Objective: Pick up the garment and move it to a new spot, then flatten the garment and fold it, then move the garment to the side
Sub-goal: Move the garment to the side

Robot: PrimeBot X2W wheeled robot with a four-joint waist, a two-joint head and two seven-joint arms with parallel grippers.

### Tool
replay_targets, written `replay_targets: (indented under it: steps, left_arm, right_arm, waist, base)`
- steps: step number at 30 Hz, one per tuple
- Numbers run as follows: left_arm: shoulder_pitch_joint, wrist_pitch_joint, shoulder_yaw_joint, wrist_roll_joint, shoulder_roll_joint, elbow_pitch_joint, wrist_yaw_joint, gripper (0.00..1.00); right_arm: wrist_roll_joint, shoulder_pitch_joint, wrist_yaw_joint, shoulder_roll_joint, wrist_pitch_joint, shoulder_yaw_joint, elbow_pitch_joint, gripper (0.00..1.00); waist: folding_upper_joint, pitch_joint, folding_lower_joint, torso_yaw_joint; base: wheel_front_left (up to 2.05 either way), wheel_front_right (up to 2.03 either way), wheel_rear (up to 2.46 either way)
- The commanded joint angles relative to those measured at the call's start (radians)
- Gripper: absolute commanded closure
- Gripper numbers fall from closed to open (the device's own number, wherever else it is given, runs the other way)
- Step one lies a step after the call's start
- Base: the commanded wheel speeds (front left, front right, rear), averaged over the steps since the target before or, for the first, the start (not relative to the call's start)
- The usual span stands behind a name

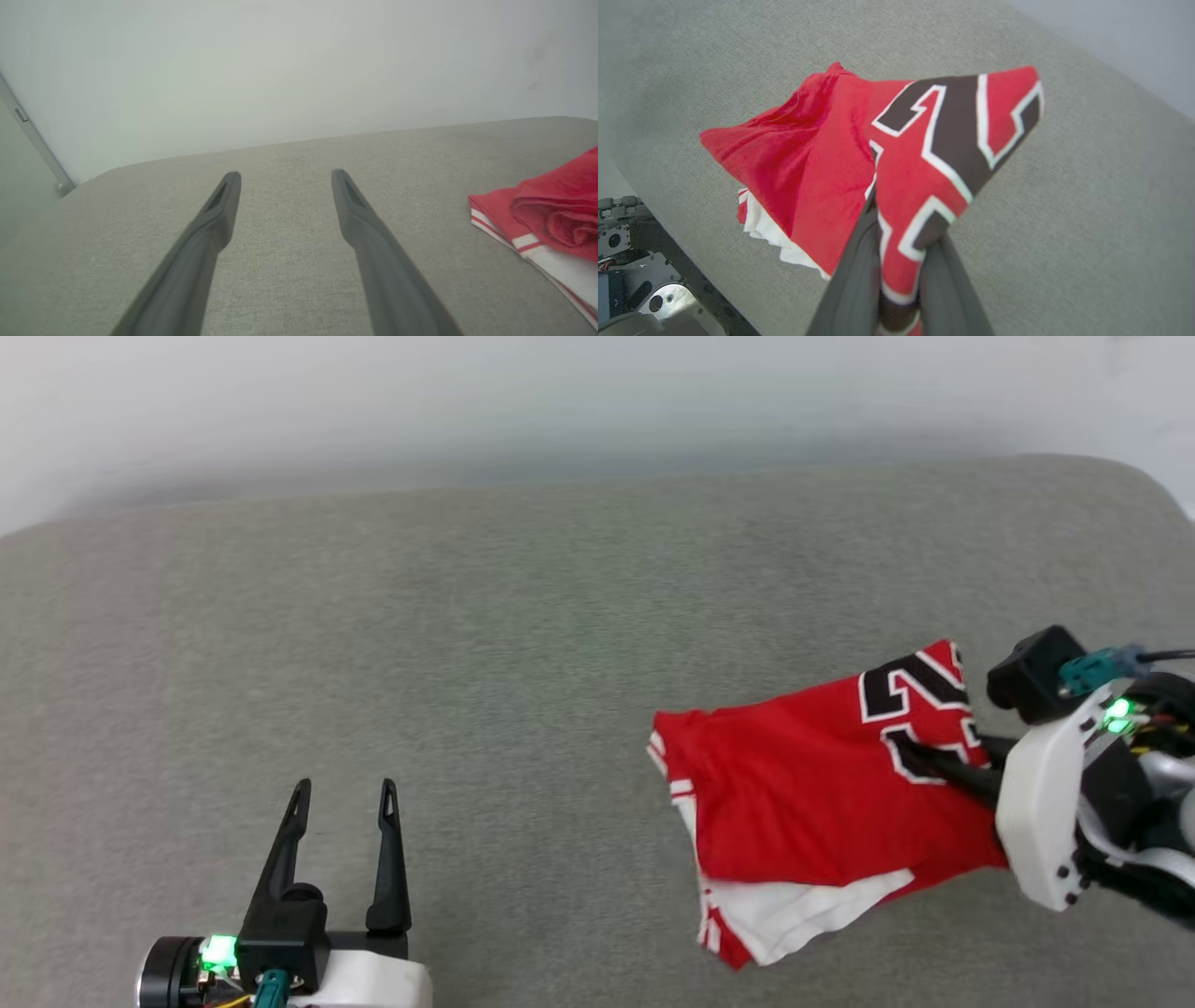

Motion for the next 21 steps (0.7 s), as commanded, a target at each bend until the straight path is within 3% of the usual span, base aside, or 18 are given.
replay_targets:
  steps: [1,7,12,21]
  left_arm:
    - [0.000,-0.002,0.007,0.000,0.000,-0.008,-0.001,0.00]
    - [-0.031,-0.002,0.016,0.011,0.009,-0.023,-0.010,0.00]
    - [-0.069,-0.002,0.016,0.021,0.029,-0.037,-0.024,0.00]
    - [-0.142,-0.002,0.018,0.031,0.066,-0.067,-0.029,0.00]
  right_arm:
    - [-0.011,-0.028,-0.001,-0.028,0.005,-0.001,-0.020,1.00]
    - [-0.045,-0.087,-0.001,-0.110,0.015,-0.036,-0.006,1.00]
    - [-0.107,-0.127,-0.001,-0.157,0.010,-0.079,0.092,1.00]
    - [-0.210,-0.190,-0.001,-0.152,-0.031,-0.216,0.347,1.00]
  waist:
    - [0.0000,0.011,-0.0001,-0.065]
    - [0.0000,0.078,-0.0001,-0.144]
    - [0.0000,0.147,-0.0001,-0.176]
    - [0.0000,0.292,-0.0001,-0.188]
  base:
    - [0.00,0.00,0.00]
    - [0.00,0.00,0.00]
    - [0.00,0.00,0.00]
    - [0.00,0.00,0.00]
